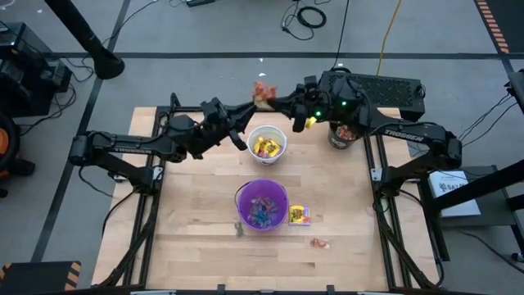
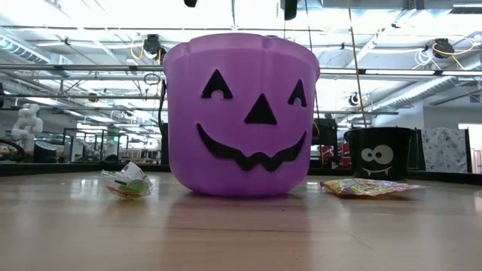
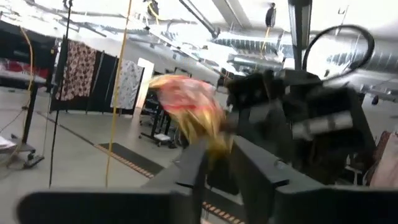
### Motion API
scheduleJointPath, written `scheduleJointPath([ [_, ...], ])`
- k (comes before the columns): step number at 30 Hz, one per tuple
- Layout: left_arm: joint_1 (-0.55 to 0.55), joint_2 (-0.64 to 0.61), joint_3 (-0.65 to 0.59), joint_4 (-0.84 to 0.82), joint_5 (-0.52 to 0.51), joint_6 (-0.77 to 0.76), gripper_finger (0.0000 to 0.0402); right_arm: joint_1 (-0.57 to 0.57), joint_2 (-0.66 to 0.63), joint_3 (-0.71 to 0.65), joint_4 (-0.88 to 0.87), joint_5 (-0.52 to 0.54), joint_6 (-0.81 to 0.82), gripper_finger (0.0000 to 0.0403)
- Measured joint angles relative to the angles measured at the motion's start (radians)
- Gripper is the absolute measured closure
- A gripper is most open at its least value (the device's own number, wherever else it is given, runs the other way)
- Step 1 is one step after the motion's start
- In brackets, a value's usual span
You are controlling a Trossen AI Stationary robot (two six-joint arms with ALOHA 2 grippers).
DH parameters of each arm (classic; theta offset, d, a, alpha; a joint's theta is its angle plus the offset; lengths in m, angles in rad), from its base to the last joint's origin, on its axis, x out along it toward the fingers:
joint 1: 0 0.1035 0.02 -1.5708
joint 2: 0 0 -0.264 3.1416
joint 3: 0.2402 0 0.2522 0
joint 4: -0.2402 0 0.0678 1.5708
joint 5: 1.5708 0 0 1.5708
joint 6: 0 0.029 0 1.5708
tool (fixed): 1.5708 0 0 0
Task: Sort candy by brand, put in halloween buckets
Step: Put the gold candy into the black bucket
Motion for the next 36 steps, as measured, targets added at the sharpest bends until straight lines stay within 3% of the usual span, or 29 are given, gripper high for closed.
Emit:
scheduleJointPath([
  [5, 0.000, -0.047, 0.000, -0.124, -0.076, -0.046, 0.0235, -0.050, -0.071, 0.000, 0.007, 0.010, -0.027, 0.0402],
  [9, 0.004, -0.115, 0.000, -0.308, -0.130, -0.150, 0.0194, -0.075, -0.135, 0.000, 0.033, 0.027, -0.139, 0.0402],
  [18, 0.049, -0.228, 0.000, -0.688, -0.134, -0.343, 0.0190, -0.084, -0.251, 0.001, 0.155, 0.032, -0.529, 0.0403],
  [22, 0.063, -0.246, 0.000, -0.699, -0.127, -0.343, 0.0190, -0.083, -0.270, 0.001, 0.153, 0.106, -0.561, 0.0403],
  [25, 0.070, -0.249, 0.000, -0.700, -0.124, -0.343, 0.0190, -0.083, -0.283, 0.001, 0.127, 0.198, -0.444, 0.0403],
  [30, 0.072, -0.249, 0.000, -0.701, -0.107, -0.343, 0.0190, -0.084, -0.329, 0.001, -0.179, 0.454, -0.222, 0.0403],
  [36, 0.072, -0.249, 0.000, -0.723, -0.075, -0.343, 0.0190, -0.087, -0.363, 0.001, -0.778, 0.684, -0.046, 0.0403],
])
